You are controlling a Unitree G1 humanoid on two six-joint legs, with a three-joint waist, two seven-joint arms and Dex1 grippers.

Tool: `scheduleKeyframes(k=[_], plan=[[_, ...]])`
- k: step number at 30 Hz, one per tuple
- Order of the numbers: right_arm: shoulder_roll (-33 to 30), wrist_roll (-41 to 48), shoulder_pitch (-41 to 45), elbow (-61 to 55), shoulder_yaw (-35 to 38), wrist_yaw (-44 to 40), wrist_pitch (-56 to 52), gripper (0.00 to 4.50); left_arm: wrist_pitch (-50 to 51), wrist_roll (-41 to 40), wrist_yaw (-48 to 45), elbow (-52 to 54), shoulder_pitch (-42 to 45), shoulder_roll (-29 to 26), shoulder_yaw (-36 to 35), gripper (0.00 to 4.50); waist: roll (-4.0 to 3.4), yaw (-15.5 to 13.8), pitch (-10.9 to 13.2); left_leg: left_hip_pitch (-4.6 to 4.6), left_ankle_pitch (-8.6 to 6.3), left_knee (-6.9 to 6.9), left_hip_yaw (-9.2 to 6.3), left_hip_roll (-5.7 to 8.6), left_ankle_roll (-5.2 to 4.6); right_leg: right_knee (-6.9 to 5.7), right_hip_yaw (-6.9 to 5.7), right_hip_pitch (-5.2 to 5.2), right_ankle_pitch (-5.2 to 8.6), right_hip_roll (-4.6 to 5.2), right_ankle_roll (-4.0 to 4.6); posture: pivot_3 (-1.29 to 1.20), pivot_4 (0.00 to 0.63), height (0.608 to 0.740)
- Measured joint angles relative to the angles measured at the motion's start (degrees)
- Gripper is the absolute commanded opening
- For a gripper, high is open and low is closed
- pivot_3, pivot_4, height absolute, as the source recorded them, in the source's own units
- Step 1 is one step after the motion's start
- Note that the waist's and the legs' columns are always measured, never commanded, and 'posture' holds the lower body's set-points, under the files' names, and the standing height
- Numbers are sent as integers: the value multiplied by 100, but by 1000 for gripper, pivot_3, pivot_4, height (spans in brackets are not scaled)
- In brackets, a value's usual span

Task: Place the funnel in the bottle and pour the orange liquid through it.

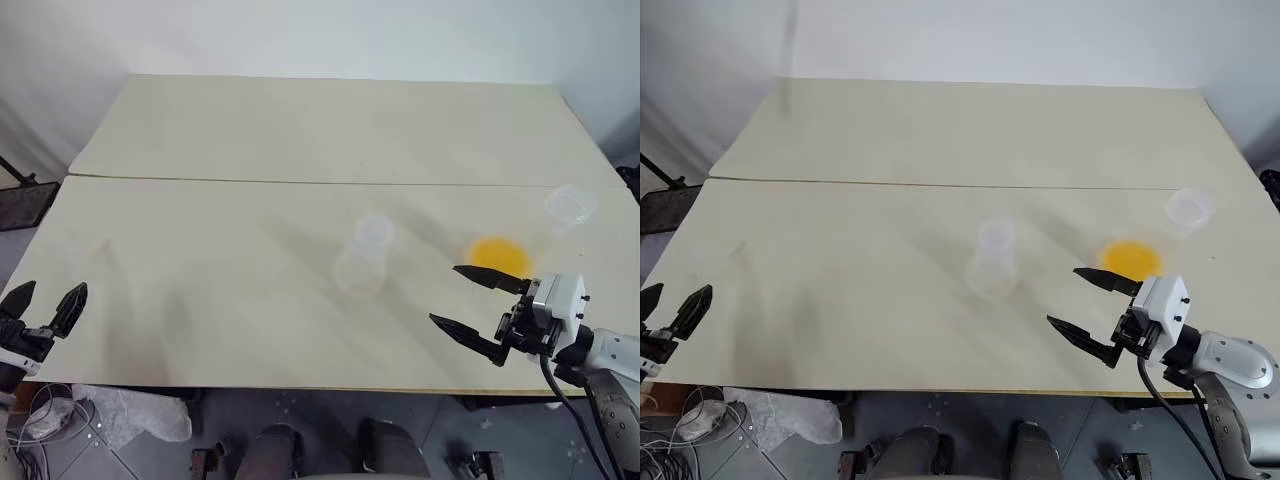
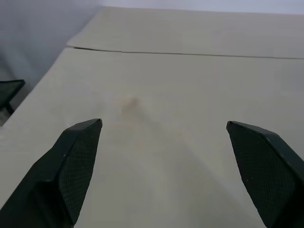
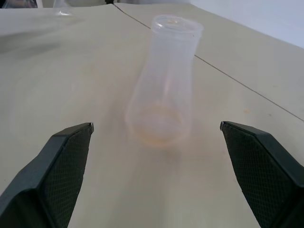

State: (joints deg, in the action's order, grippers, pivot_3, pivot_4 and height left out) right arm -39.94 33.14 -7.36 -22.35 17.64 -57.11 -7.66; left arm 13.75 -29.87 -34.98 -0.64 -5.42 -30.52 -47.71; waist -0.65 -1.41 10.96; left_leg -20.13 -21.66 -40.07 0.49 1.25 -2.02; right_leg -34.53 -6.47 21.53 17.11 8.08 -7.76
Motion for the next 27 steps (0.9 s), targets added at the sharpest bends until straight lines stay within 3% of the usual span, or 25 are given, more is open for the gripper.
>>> scheduleKeyframes(k=[5,16,27], plan=[[2,-1,-6,0,-27,1,4,4500,-47,90,263,-148,158,-47,251,4471,0,4,0,1,0,1,3,0,0,0,1,1,0,-31,0,0,150,740],[26,-42,-88,-21,-100,81,15,4500,-796,674,-28,-1869,1425,-429,1467,4471,3,7,-2,0,-1,2,5,1,1,-9,-3,8,0,-38,-1,0,150,740],[29,-50,-414,-84,-78,171,80,4500,-1138,788,-161,-2597,1764,-616,1731,4471,4,-2,-2,1,-1,-1,18,-2,0,-14,-20,11,0,-38,-1,0,150,740]])
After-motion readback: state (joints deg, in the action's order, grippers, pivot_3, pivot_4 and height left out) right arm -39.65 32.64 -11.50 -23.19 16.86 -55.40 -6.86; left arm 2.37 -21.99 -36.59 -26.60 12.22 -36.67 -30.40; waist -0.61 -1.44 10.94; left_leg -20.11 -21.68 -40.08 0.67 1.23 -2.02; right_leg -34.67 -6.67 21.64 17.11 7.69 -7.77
